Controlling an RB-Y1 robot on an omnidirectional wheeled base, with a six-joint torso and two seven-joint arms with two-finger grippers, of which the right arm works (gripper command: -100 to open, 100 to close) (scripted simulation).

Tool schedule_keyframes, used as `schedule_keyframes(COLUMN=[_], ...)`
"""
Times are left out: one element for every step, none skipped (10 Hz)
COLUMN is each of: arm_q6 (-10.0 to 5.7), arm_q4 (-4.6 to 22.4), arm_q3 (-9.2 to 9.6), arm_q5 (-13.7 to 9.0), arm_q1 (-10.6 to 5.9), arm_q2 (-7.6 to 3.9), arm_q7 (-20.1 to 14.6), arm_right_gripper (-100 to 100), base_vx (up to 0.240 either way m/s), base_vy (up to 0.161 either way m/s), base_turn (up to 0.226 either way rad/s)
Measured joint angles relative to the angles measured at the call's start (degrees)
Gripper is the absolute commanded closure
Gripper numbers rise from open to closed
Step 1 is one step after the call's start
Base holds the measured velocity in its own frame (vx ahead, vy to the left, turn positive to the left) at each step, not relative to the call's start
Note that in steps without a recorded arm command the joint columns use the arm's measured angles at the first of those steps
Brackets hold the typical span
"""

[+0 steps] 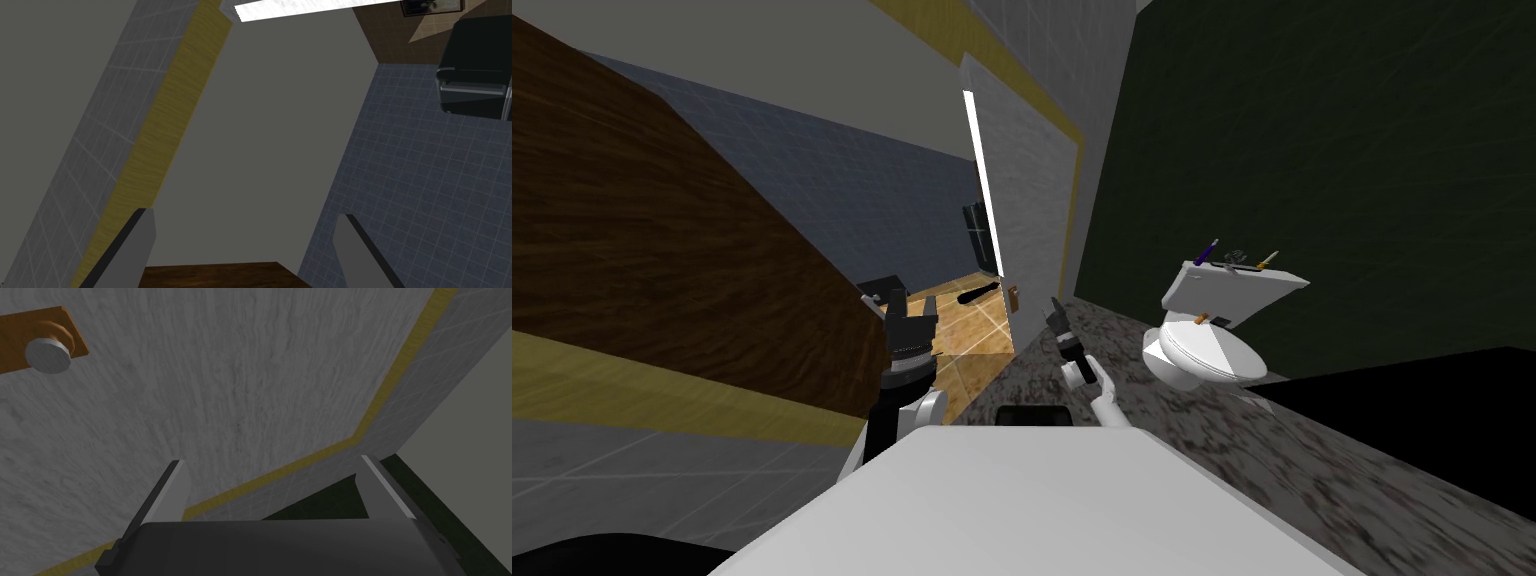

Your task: Push the door open

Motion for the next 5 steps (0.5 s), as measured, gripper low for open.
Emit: schedule_keyframes(arm_q6=[0.18,0.12,-0.03,0.34,0.0], arm_q4=[1.9,4.1,6.5,7.5,9.7], arm_q3=[0.55,1.29,2.28,3.61,4.08], arm_q5=[0.1,0.2,0.3,0.5,0.5], arm_q1=[-1.13,-2.35,-4.04,-4.98,-5.87], arm_q2=[0.19,-0.13,-0.42,-0.94,-0.97], arm_q7=[-0.3,-0.7,-1.3,-2.0,-2.4], arm_right_gripper=[-100,-100,-100,-100,-100], base_vx=[0.049,0.068,0.094,0.072,0.056], base_vy=[-0.039,-0.046,-0.053,-0.041,-0.029], base_turn=[0.03,0.053,0.058,0.017,0.028])
